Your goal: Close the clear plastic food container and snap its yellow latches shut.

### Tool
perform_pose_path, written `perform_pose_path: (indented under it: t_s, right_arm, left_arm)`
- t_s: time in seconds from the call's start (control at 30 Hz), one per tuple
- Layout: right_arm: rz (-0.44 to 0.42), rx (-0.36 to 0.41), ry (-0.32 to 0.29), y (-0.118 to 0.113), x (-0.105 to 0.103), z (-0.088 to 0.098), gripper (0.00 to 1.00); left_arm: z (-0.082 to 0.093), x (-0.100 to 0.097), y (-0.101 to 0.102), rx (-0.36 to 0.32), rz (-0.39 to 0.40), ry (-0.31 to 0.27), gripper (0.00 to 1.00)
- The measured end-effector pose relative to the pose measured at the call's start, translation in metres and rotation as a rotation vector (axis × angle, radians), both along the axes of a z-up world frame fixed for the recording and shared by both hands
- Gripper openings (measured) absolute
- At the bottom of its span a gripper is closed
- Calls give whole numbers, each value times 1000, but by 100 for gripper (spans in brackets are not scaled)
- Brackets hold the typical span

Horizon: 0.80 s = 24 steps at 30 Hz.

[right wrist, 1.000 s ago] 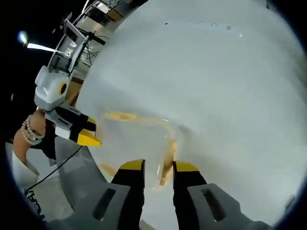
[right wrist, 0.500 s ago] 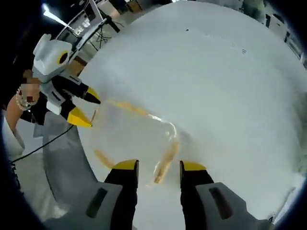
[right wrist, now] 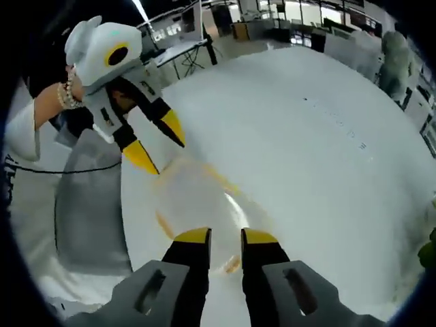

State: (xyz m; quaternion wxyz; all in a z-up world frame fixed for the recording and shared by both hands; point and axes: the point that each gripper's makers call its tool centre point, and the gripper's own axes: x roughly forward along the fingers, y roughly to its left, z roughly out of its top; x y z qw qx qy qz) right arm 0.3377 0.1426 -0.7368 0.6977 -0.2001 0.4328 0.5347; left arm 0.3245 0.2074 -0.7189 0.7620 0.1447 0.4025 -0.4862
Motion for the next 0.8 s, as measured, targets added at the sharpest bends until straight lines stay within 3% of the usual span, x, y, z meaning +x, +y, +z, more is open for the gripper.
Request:
perform_pose_path:
  t_s: [0.13,0.27,0.47,0.73,0.8]
  right_arm:
    - [71,32,2,9,-9,-1,8]
    - [168,43,-7,19,-30,-7,2]
    - [262,21,15,18,-50,-16,5]
    - [292,26,24,21,-57,-17,3]
    - [347,36,15,24,-65,-15,5]
  left_arm:
    - [-9,3,-9,39,-51,-57,19]
    - [-21,5,-14,51,-68,-53,18]
    - [-27,16,-19,66,-84,-97,18]
    - [-35,27,-15,86,-71,-85,20]
    - [-36,29,-15,88,-66,-80,20]
